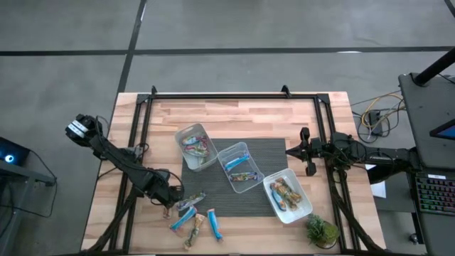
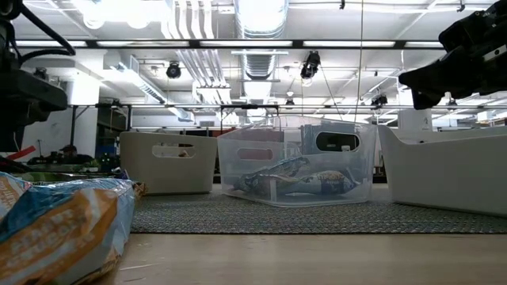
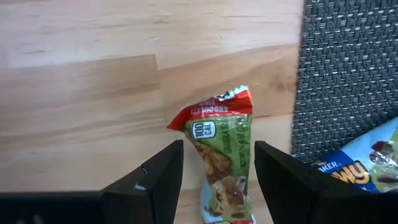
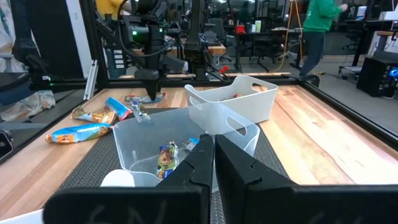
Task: Pick and place Granola Bars by type
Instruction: Put the red granola bar into the gray bin
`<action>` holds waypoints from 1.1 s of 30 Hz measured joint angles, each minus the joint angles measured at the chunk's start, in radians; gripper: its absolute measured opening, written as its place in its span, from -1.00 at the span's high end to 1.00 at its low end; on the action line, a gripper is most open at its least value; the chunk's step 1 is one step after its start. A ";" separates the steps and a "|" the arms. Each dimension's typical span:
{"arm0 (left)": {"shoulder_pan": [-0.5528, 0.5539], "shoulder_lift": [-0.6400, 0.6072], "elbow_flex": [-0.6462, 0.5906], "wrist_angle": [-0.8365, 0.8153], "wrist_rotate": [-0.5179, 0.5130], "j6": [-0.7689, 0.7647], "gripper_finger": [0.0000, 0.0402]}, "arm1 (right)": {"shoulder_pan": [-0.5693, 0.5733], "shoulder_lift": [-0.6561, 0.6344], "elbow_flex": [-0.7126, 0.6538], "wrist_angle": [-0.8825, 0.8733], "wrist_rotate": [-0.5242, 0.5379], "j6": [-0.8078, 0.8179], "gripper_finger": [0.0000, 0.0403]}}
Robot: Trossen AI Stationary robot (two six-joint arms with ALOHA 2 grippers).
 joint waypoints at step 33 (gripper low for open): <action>0.009 0.021 -0.037 0.057 0.027 0.008 0.57 | 0.000 0.000 0.000 0.000 0.000 0.000 0.96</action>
